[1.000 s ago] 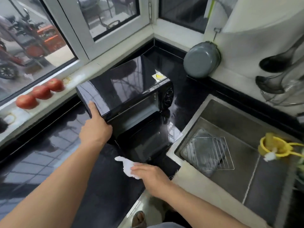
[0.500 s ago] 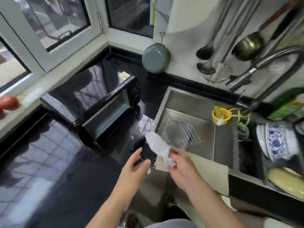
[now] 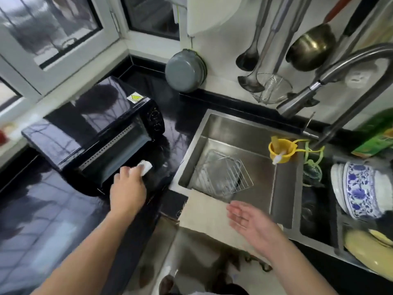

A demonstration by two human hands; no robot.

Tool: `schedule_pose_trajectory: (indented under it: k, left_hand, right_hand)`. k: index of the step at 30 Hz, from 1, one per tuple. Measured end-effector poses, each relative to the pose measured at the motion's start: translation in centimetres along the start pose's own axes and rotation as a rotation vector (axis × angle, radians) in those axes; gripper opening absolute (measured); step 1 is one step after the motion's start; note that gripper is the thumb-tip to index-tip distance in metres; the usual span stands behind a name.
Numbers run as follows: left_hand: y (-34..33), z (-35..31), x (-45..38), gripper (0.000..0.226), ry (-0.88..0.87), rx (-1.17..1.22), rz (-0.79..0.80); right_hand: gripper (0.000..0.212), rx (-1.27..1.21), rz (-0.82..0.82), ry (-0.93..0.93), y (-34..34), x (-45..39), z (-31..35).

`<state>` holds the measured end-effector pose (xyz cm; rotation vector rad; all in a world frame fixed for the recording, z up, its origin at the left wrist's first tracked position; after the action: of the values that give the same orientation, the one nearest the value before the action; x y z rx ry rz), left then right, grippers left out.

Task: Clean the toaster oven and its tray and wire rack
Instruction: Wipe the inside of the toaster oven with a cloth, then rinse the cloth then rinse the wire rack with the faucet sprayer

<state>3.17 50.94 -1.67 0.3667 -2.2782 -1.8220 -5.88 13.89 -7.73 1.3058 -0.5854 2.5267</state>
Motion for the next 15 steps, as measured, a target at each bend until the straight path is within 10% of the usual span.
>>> schedule_pose_trajectory:
  k: [4,9,12,15]
  left_hand:
    - [-5.8,0.8,-0.7,0.072,0.027,-0.178,0.476]
    - [-2.4,-0.2,0.6,0.048,0.126,-0.091,0.160]
    - [0.1,-7.3,2.6,0.027,0.205,0.346,0.050]
    - [-2.1,-19.6,6.8,0.020,0.222,0.975,0.358]
  right_hand:
    - [0.018,0.150,0.065,0.047,-0.5,-2.9,4.0]
    - [0.021,0.284,0.139,0.074,-1.0,-3.4,7.0]
    - [0.023,0.399,0.179,0.167,-0.1,-2.5,8.9]
    - [0.048,0.471,0.351,0.303,-0.6,-0.9,9.8]
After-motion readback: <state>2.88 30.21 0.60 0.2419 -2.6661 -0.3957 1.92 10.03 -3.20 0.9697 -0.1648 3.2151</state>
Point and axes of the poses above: each hand's wrist, its own x-axis away from the middle knuckle, its own y-axis out of the back of the hand, z = x × y, the point moved 10 cm from there along -x, towards the middle knuckle, and after that the axes turned 5 degrees about -z, right-handed, at the moved point
